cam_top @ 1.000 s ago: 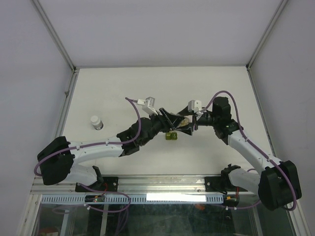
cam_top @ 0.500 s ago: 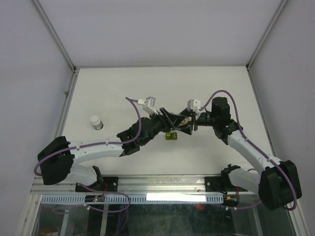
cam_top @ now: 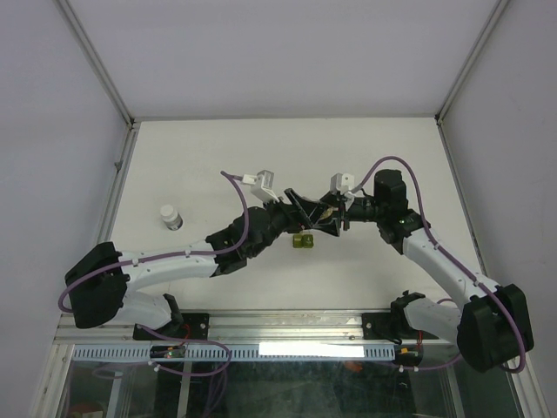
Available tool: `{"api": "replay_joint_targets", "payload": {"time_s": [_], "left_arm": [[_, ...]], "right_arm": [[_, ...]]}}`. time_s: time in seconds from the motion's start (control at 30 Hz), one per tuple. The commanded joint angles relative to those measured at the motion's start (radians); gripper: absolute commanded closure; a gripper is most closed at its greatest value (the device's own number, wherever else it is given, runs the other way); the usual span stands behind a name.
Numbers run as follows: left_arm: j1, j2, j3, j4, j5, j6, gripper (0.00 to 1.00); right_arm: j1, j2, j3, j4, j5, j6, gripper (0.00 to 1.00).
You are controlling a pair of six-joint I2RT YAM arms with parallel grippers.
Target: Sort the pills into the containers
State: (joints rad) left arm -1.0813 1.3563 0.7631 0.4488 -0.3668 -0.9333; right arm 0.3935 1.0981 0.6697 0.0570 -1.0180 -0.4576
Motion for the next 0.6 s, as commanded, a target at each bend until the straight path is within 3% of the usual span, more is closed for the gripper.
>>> {"api": "replay_joint_targets", "payload": {"time_s": [0.0,0.2,0.3,0.57], "left_arm": [[-0.012,-0.083,-0.017,0.048,-0.023,0.055,0.27],[-0.012,-0.098,-0.026,0.035,-0.044,0.07,0.31],[-0.012,-0.083,-0.012,0.03,-0.031,0.071,0.44],[-0.012,-0.055,0.014,0.015,0.014,0.071,0.5]], "right_arm": [[-0.002,0.001,0.062,-0.002,-0.023,-0.013,0.9],[-0.001,0.007,0.068,-0.028,-0.036,-0.039,0.91],[-0.002,0.011,0.071,-0.038,-0.035,-0.047,0.91],[-0.001,0.012,0.071,-0.04,-0.021,-0.047,0.9]]}}
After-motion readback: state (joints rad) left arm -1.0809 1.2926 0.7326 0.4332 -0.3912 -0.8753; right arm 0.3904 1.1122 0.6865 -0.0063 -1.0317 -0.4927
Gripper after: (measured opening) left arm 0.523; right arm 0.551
